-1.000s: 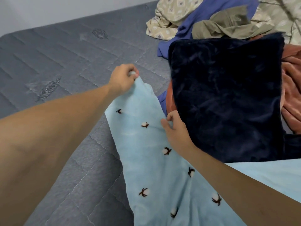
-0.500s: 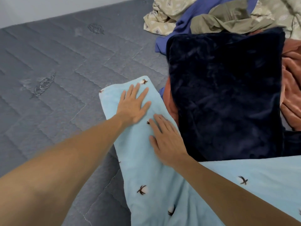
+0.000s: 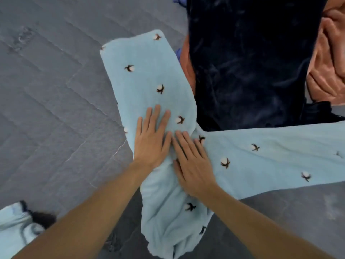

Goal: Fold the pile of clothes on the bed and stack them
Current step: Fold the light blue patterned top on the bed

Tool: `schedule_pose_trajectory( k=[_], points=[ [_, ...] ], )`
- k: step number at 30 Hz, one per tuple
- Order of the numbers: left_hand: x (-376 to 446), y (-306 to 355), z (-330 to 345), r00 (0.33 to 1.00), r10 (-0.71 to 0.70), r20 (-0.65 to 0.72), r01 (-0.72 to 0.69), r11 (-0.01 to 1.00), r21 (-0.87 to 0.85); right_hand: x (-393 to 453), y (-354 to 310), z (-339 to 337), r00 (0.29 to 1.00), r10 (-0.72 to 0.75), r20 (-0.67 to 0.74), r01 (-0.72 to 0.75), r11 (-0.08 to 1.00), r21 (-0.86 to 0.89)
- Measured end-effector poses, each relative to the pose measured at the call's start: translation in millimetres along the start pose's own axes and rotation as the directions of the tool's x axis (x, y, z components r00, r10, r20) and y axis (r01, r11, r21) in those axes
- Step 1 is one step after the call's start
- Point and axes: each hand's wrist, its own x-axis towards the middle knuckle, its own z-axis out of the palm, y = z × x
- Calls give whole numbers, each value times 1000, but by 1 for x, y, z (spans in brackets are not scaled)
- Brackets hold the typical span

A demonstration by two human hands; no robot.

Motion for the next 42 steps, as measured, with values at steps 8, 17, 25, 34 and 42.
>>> schedule_pose_trajectory(
  k=[8, 17, 25, 34, 42],
  points=[
    [-135, 33, 5, 997, -54, 51, 59, 992, -113, -76, -9, -10, 984, -138, 112, 131, 989, 63],
    [-264, 107, 13, 769, -625, 138, 492, 439, -751, -149, -3, -26, 961, -193, 200, 171, 978, 122],
    [-277, 132, 22, 733, -673, 100, 401, 309, -863, -165, -16, -24, 964, -166, 210, 133, 978, 162],
    [-267, 144, 22, 766, -612, -196, 593, 791, -152, -172, 24, -21, 987, -126, 103, 119, 990, 69],
    [-178, 237, 15, 994, -84, -71, 75, 990, -117, -156, 154, -84, 989, 104, 106, -95, 992, -81]
  ],
)
